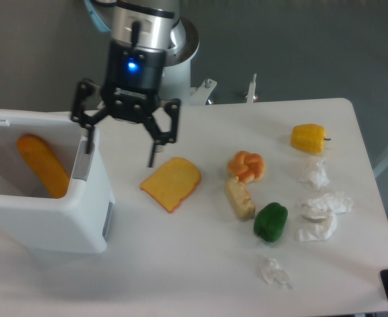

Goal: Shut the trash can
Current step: 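Raise the gripper up and over the bin's open lid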

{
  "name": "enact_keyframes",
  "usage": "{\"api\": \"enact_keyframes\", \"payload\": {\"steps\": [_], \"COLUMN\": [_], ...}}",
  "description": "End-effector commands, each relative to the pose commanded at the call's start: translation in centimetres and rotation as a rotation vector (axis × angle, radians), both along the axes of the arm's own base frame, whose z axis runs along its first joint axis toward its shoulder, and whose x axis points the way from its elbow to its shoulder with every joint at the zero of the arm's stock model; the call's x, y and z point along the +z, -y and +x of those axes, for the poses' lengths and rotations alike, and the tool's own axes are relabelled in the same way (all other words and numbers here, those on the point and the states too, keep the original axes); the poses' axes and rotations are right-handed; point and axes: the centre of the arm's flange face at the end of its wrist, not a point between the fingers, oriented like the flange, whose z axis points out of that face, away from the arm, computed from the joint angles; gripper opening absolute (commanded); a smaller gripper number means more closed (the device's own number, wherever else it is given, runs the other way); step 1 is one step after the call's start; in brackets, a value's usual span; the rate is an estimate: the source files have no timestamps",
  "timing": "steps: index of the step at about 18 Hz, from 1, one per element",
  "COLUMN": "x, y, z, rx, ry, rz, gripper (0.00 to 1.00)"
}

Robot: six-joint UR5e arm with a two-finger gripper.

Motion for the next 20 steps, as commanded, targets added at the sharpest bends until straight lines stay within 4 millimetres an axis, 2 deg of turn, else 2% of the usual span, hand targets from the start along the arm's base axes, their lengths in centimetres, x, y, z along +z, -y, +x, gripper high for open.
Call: {"api": "enact_keyframes", "payload": {"steps": [2, 5, 10, 16, 20], "x": [0.4, 1.6, 4.5, 6.7, 7.3], "y": [-0.4, -0.5, 0.5, 1.7, 1.7], "z": [1.4, 2.1, 3.7, 5.9, 7.5], "rx": [-0.018, -0.02, -0.053, -0.08, -0.134], "ry": [0.014, 0.084, 0.12, 0.159, 0.222], "rz": [0.013, 0.061, 0.134, 0.184, 0.217], "gripper": [1.0, 1.0, 1.0, 1.0, 1.0]}}
